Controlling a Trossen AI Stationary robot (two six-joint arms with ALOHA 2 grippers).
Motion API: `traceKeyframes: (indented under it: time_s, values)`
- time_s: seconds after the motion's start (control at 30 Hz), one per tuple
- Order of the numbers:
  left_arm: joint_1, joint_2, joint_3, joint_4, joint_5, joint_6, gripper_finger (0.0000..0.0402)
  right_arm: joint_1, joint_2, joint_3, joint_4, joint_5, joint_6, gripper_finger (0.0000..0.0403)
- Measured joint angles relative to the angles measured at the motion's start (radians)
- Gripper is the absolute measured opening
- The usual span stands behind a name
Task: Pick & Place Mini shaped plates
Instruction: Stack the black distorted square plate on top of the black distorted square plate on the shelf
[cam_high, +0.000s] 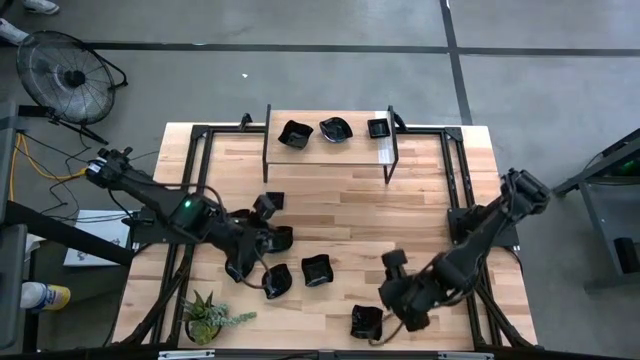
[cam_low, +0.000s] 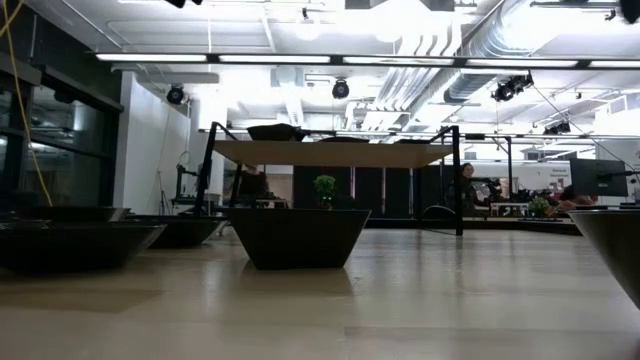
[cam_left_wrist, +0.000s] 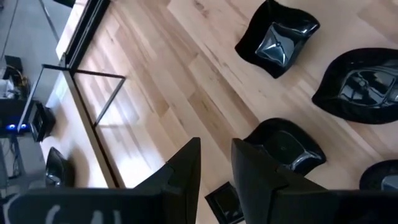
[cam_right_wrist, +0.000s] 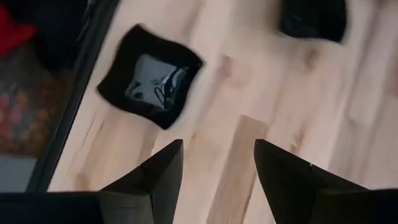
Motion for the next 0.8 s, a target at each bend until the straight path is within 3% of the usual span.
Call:
traceKeyframes:
  time_s: [0.27, 0.57, 0.8]
  values:
    - [-0.034, 0.008, 0.0, 0.001, -0.031, -0.016, 0.0085, 0.066, 0.123, 0.0, 0.112, -0.011, -0.187, 0.0193]
    - [-0.032, 0.022, 0.001, 0.001, -0.026, -0.019, 0.0085, 0.118, 0.24, 0.0, 0.121, -0.012, -0.473, 0.0193]
    - [-0.032, 0.024, 0.001, 0.0, -0.025, -0.026, 0.0085, 0.137, 0.275, 0.0, 0.155, 0.081, -0.671, 0.0193]
